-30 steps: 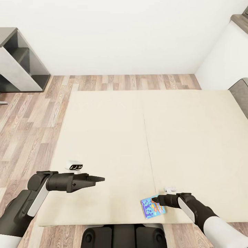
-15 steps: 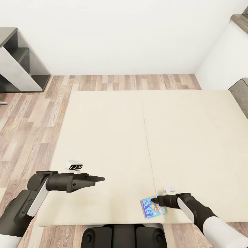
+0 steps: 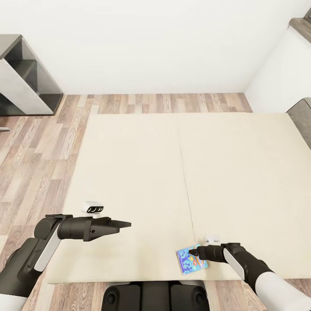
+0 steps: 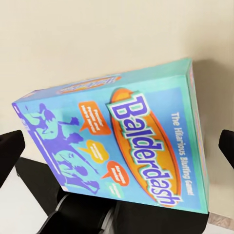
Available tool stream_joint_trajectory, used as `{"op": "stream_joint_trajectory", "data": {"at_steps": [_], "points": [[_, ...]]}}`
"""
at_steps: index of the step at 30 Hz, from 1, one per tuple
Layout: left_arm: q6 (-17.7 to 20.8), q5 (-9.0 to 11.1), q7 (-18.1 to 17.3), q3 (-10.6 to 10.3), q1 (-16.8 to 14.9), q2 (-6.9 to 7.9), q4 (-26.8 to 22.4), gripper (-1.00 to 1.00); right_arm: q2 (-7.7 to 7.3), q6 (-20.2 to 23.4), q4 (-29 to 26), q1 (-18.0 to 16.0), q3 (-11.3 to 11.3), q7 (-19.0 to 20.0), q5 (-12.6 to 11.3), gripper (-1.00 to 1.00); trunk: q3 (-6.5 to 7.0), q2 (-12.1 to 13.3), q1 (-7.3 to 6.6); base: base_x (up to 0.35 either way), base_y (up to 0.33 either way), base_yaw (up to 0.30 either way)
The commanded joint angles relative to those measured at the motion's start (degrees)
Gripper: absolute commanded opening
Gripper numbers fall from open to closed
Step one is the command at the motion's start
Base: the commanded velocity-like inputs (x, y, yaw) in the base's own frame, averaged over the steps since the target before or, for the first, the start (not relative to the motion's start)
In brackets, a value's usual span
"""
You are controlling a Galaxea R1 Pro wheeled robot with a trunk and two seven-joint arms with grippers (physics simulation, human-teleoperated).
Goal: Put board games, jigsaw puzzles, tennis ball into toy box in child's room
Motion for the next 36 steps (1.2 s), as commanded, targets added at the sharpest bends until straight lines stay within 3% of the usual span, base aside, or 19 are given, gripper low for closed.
{"op": "stream_joint_trajectory", "data": {"at_steps": [1,18,36], "points": [[0.6,0.1,-0.1,-0.1,0.0,0.05,0.0,1.00,-0.07,0.2,-0.1,0.0,0.3,0.0,-0.2,1.00,-0.07,-0.1,0.03,0.000,0.000,0.000],[0.6,0.2,-0.1,-0.1,0.0,0.05,0.0,1.00,-0.01,0.2,0.0,0.0,0.3,0.1,-0.3,1.00,-0.12,-0.1,0.03,0.000,0.000,0.000],[0.6,0.2,-0.1,-0.1,0.0,0.05,0.0,1.00,0.17,0.1,0.0,0.0,0.3,0.1,-0.3,1.00,-1.61,-0.1,0.03,0.000,0.000,0.000]]}}
